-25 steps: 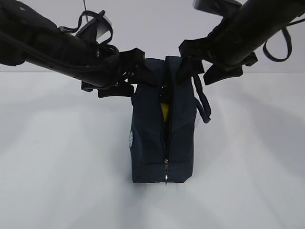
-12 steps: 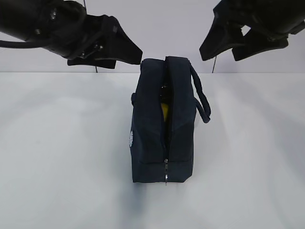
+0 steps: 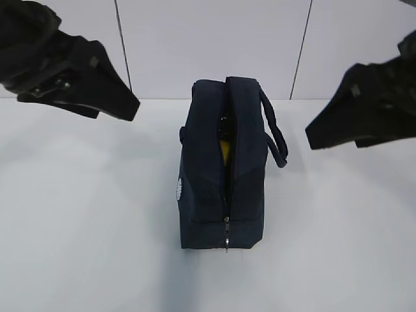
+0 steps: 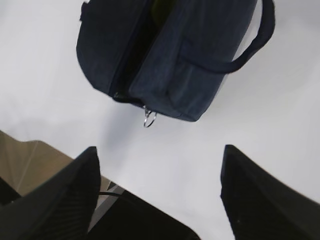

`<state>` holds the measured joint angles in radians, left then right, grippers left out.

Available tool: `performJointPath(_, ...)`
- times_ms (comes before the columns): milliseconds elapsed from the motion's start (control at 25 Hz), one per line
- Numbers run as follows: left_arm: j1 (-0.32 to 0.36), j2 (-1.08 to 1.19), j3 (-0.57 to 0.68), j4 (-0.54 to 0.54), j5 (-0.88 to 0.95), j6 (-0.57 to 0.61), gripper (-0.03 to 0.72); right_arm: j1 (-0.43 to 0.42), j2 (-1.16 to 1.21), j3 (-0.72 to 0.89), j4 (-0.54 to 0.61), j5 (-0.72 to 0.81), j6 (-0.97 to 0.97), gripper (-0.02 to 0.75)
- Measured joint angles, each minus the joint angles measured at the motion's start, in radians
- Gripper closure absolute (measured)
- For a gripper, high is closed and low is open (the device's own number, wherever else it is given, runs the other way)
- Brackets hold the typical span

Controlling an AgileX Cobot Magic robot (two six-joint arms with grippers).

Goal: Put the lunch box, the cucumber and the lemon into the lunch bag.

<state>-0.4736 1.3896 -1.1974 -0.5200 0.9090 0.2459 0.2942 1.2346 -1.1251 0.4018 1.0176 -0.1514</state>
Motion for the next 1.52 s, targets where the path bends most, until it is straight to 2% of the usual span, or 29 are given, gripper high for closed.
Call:
performJointPath(240,0.0,-0.167,0.11,0.065,0.019,-0.018,0.211,0.0,-0.176,0.184,0.075,-0.024,-0.007,0.158)
performJointPath(560,0.0,-0.366,0.322,0.072,-0.034,-0.022,0.216,0.0,-0.371,0.306,0.082,-0.032,0.007,0.158)
performJointPath(720,0.0,-0.448,0.385,0.074,-0.066,-0.022,0.216,0.0,-0.458,0.385,0.082,-0.08,-0.01,0.158)
performJointPath(1000,0.0,-0.522,0.396,0.074,-0.086,-0.022,0.224,0.0,-0.568,0.533,0.082,-0.193,-0.028,0.158)
performJointPath(1320,0.0,-0.486,0.396,0.072,-0.091,-0.022,0.241,0.0,-0.533,0.555,0.089,-0.328,-0.082,0.158)
performJointPath(1440,0.0,-0.469,0.396,0.07,-0.098,-0.022,0.244,0.004,-0.501,0.583,0.171,-0.355,-0.224,0.158)
performJointPath(1520,0.0,-0.462,0.396,0.07,-0.109,-0.022,0.244,0.013,-0.488,0.625,0.267,-0.388,-0.325,0.158)
